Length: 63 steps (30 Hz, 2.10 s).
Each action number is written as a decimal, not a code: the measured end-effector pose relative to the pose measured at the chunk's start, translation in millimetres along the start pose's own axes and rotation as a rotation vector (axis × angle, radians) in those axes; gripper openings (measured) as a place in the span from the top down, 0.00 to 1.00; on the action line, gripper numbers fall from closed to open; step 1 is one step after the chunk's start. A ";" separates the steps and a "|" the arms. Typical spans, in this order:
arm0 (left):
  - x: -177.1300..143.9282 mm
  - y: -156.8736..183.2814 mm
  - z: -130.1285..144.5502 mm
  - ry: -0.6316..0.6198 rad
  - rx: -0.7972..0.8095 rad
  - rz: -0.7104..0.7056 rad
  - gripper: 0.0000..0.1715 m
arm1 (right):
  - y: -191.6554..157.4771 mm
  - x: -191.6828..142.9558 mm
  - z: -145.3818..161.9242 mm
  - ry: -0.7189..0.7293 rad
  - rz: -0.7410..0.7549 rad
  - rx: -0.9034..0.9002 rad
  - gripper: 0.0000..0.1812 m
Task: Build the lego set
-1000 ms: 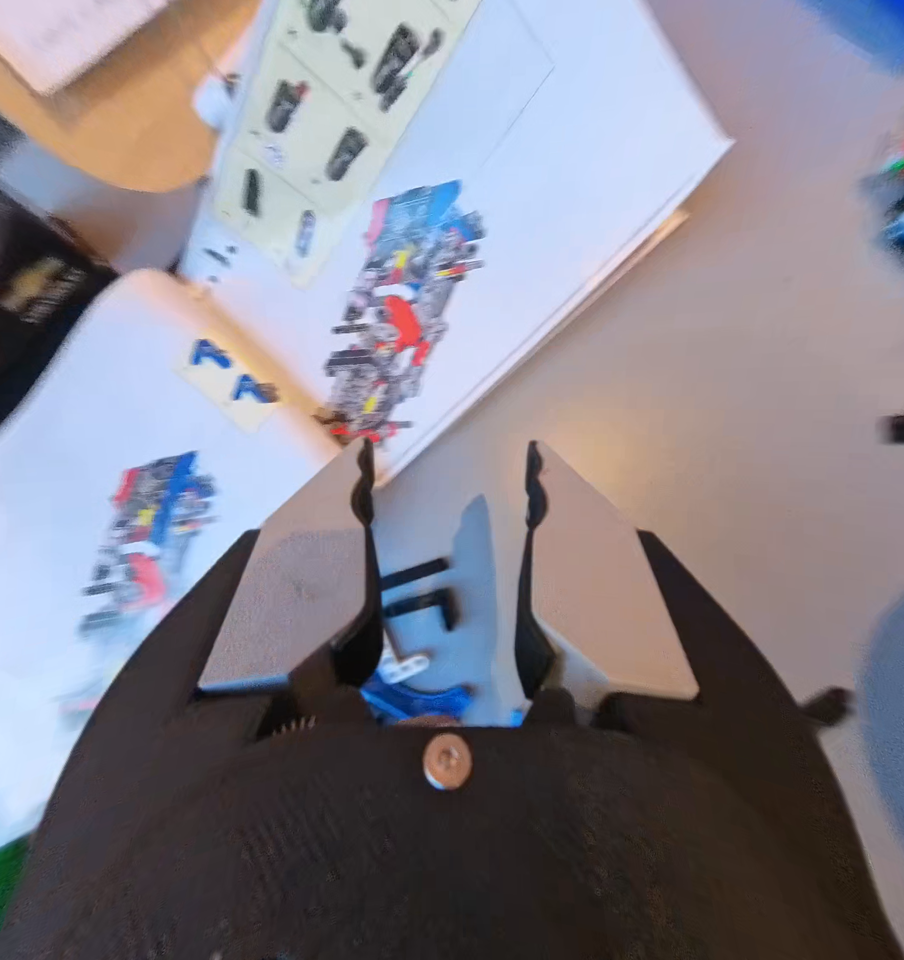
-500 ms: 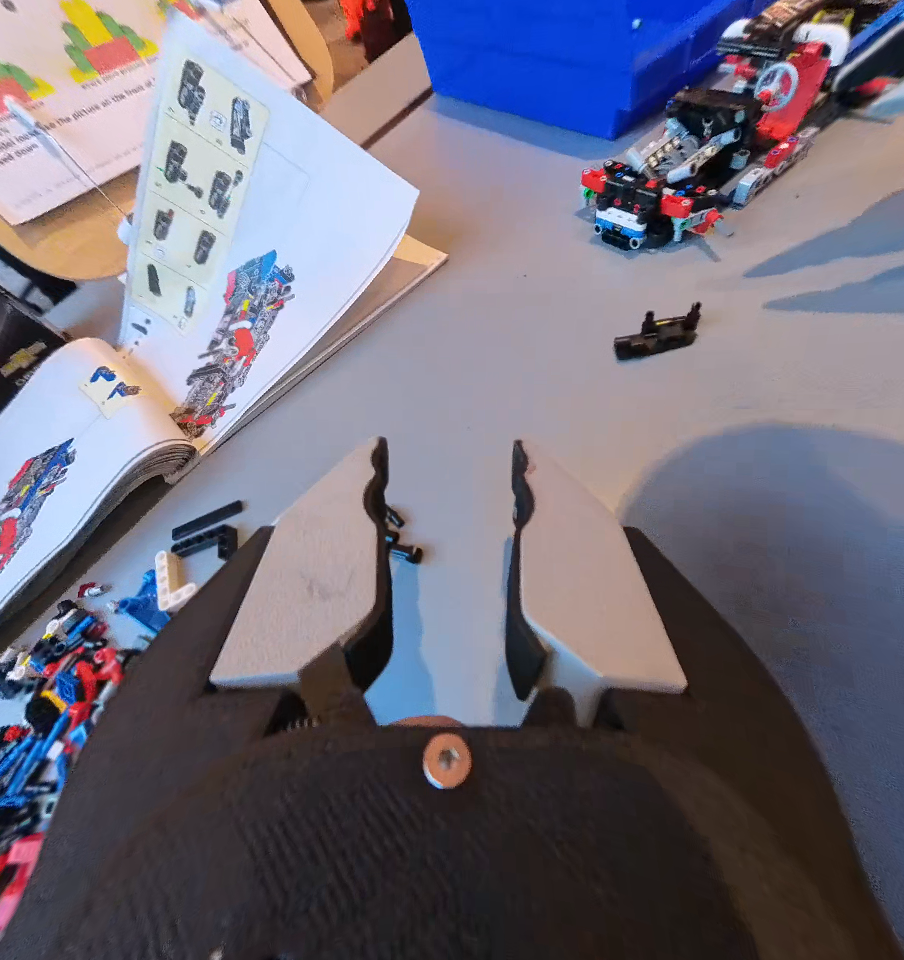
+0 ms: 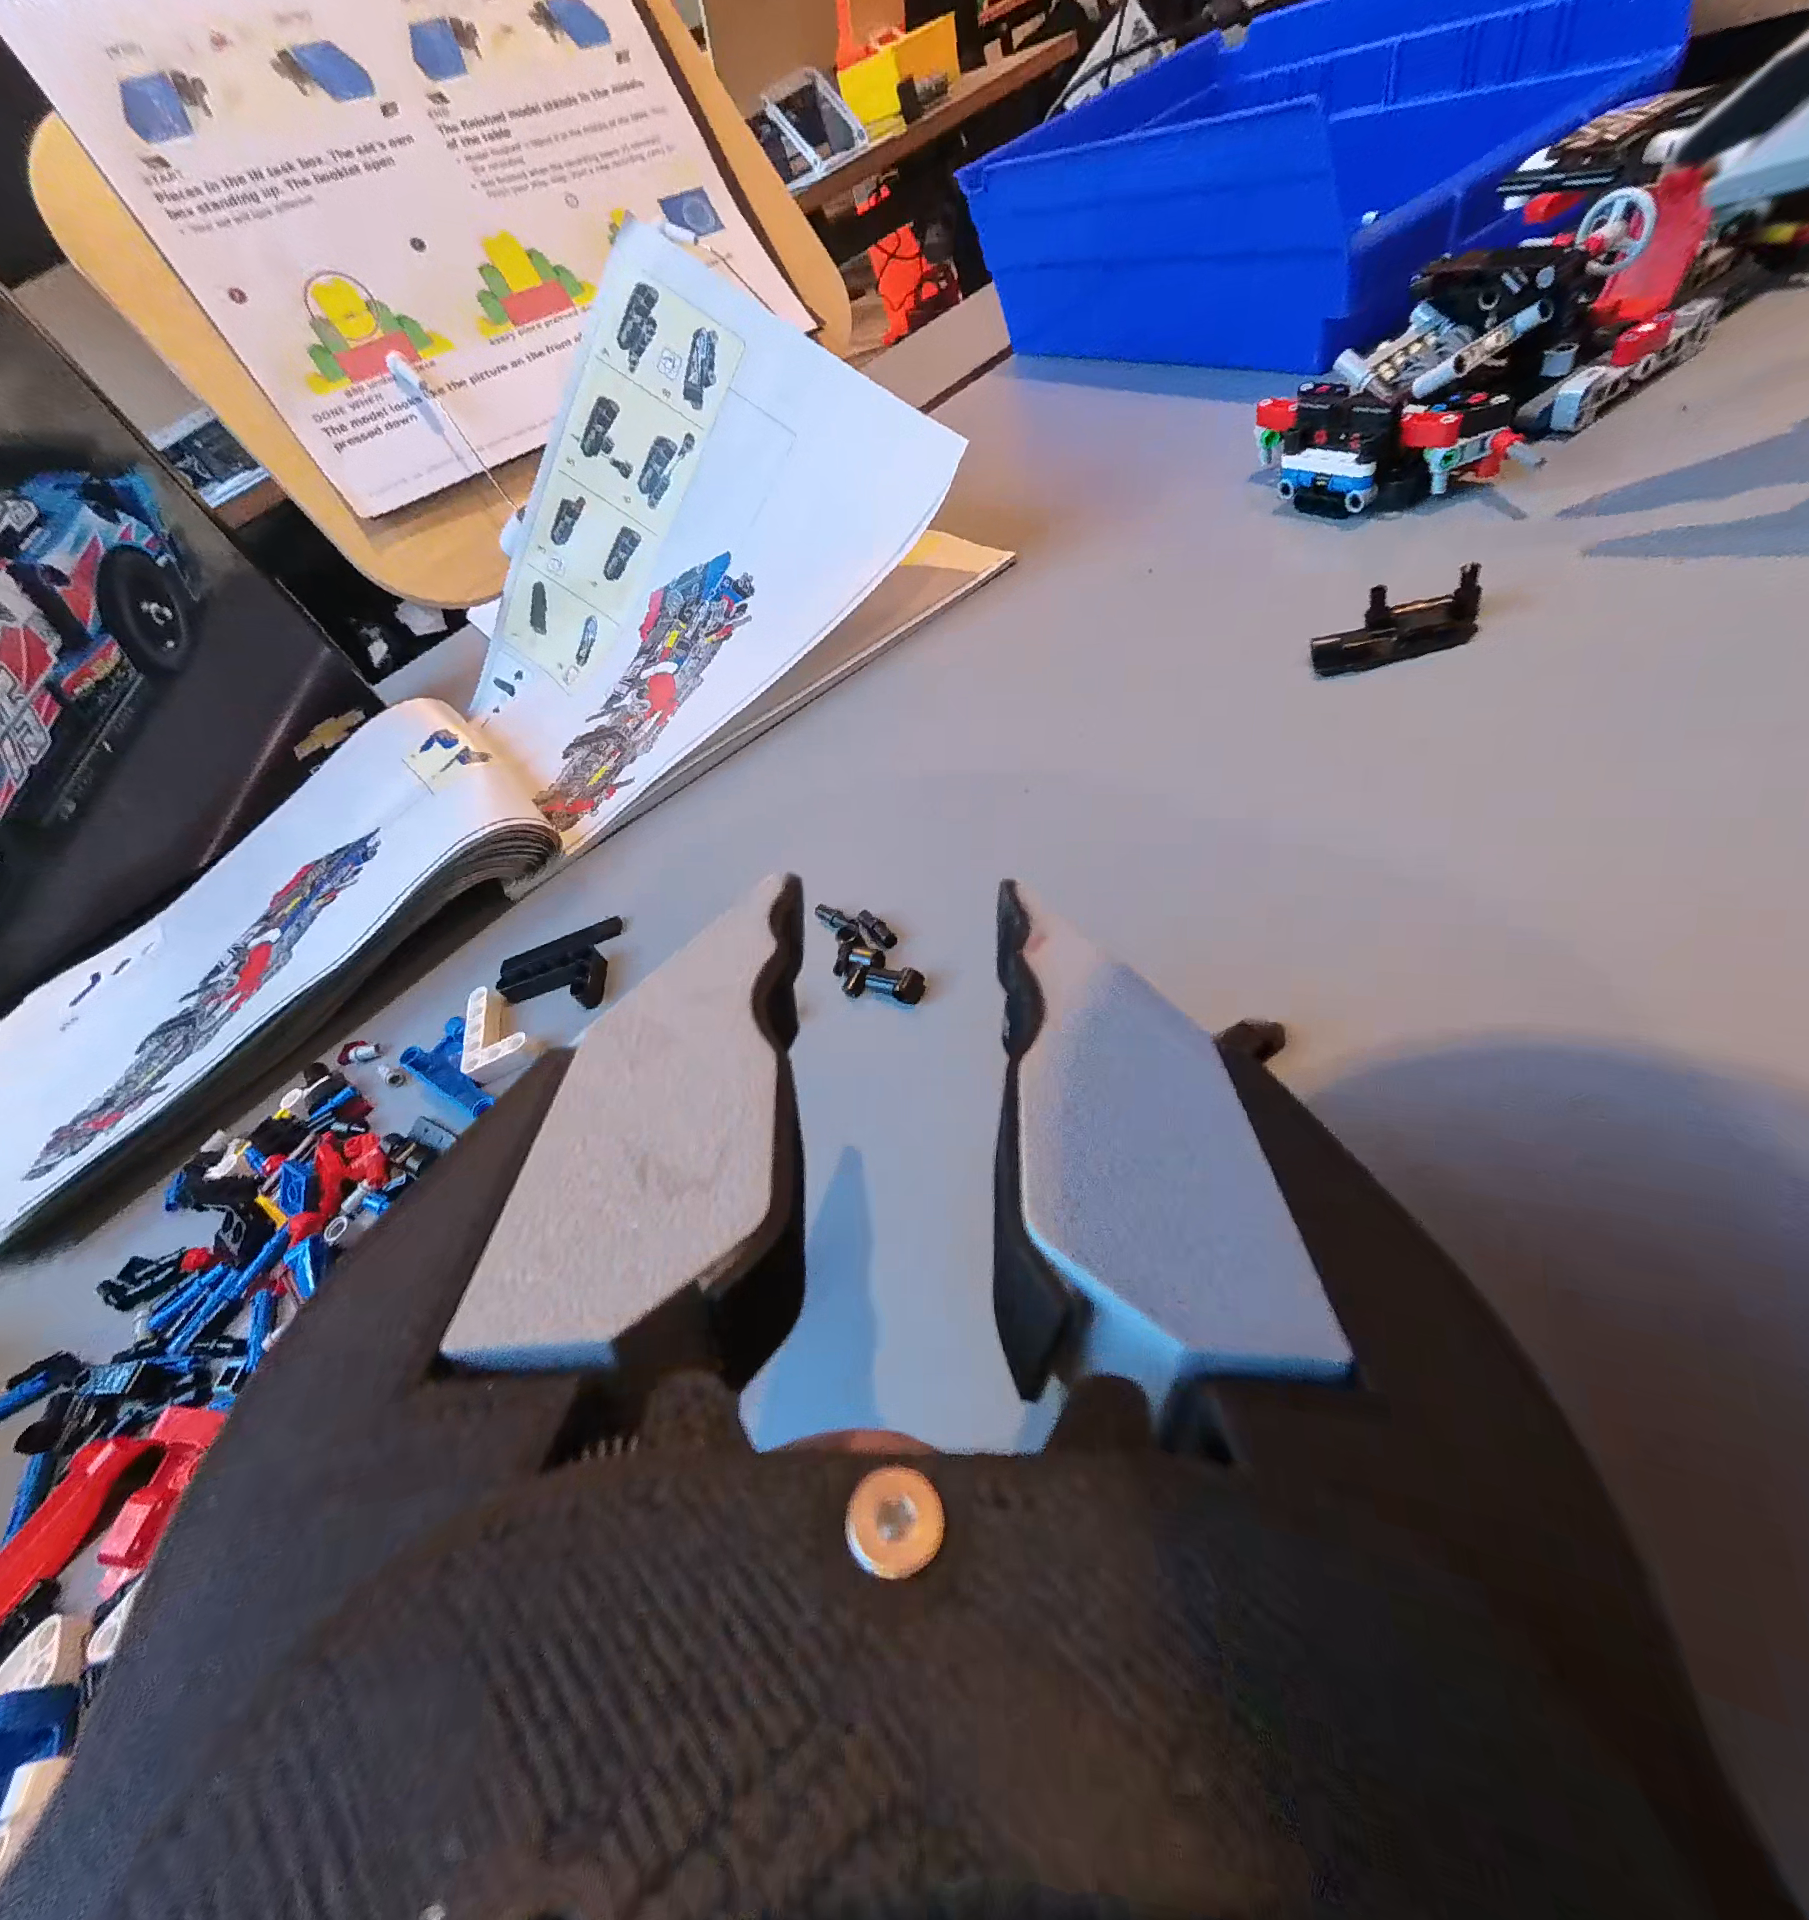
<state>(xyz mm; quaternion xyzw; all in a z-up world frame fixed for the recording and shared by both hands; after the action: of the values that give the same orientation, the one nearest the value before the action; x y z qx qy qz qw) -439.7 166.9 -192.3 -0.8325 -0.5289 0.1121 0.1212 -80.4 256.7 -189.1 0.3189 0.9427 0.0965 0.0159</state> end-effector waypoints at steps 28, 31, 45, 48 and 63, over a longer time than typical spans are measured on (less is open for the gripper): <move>-2.1 -5.4 -3.7 0.070 -0.012 -0.043 0.80 | 21.5 -10.4 -0.5 0.043 0.171 0.037 0.97; -2.4 -7.0 -3.3 0.072 -0.024 -0.048 0.80 | 21.9 -11.2 -1.0 0.055 0.164 0.052 0.97; 54.7 -72.5 -58.2 -0.038 0.113 0.047 0.89 | 27.6 -10.7 0.3 0.094 0.104 0.148 0.98; 116.5 -115.0 -45.6 -0.284 0.124 0.242 0.89 | 28.5 -11.8 -0.2 0.107 0.096 0.162 0.98; 214.9 -183.2 62.3 -0.632 0.363 0.154 0.96 | 31.0 -13.9 0.0 0.124 0.081 0.203 0.98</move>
<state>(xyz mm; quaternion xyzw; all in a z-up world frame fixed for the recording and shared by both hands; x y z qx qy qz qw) -526.3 442.4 -205.0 -0.7590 -0.4475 0.4644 0.0890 -50.8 272.5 -183.6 0.3503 0.9331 0.0206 -0.0789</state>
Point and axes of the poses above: each gripper's, where its closed fingertips meet, x out along the fingers, z out of its underside, y = z × x across the jaws, the point moved 9 cm from there along -x, back along the fingers, and after that the axes turned 13 degrees about y, right-handed, at the moved point
